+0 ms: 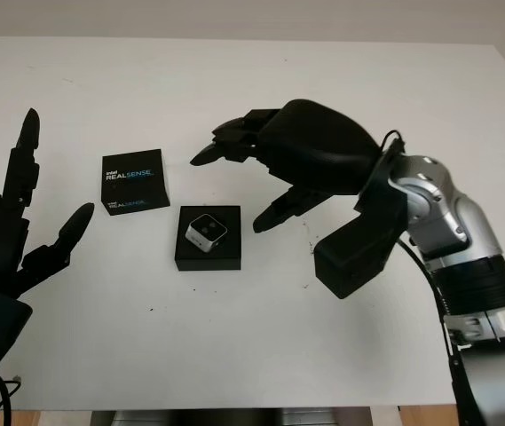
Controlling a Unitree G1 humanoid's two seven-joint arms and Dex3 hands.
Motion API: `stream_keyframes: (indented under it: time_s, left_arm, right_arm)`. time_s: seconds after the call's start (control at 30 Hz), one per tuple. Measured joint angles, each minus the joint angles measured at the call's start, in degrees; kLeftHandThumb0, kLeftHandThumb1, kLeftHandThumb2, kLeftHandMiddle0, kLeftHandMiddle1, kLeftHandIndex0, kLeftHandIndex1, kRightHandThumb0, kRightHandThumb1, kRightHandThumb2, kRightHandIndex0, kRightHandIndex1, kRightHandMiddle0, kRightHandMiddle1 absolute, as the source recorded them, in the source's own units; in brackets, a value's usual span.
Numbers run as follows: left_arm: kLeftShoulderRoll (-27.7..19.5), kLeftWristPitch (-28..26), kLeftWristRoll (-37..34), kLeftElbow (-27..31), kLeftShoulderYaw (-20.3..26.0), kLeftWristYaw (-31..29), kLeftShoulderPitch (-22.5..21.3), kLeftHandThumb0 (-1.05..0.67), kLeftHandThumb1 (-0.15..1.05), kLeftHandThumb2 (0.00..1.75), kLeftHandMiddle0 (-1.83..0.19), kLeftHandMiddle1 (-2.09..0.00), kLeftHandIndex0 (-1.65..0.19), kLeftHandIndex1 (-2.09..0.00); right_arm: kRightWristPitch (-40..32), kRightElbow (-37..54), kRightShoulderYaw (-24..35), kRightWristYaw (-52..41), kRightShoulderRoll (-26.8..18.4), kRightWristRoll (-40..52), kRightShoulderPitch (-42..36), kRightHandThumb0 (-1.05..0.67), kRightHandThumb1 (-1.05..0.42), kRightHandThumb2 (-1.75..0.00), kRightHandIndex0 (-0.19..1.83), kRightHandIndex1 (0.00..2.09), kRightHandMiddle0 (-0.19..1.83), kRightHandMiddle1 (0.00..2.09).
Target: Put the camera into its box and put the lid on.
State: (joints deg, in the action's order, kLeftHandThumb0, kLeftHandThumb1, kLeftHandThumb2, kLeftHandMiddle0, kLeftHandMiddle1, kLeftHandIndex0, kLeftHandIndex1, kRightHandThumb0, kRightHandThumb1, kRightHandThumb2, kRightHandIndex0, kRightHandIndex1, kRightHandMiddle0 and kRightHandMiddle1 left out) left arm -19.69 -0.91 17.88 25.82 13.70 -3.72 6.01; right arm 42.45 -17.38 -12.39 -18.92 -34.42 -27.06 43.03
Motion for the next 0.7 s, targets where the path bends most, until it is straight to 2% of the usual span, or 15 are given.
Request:
stream_keyframes:
  time_s: [0.4, 0.53, 0.7]
  left_arm:
    - [0.0, -0.5, -0.5, 0.1, 0.0, 0.0, -0.1, -0.85, 1.05, 0.48, 0.19, 0.00, 0.16, -0.05]
    - [0.0, -0.5, -0.5, 0.1, 0.0, 0.0, -0.2, -0.85, 1.05, 0.47, 0.19, 0.00, 0.16, -0.05]
    - [0.0, -0.5, -0.5, 0.1, 0.1, 0.0, -0.2, -0.85, 1.05, 0.48, 0.19, 0.00, 0.17, -0.05]
  right_arm:
    - [0.6, -2.7, -1.0, 5.8, 2.4, -3.8, 0.0, -0.67, -0.84, -0.06, 0.35, 0.41, 0.28, 0.76]
    - [1.5, -3.6, -1.6, 6.7, 2.5, -4.7, 0.0, -0.67, -0.83, -0.05, 0.25, 0.61, 0.31, 0.75]
    - [2.2, -4.5, -2.1, 6.8, 2.5, -4.8, 0.0, -0.66, -0.84, -0.06, 0.20, 0.68, 0.30, 0.75]
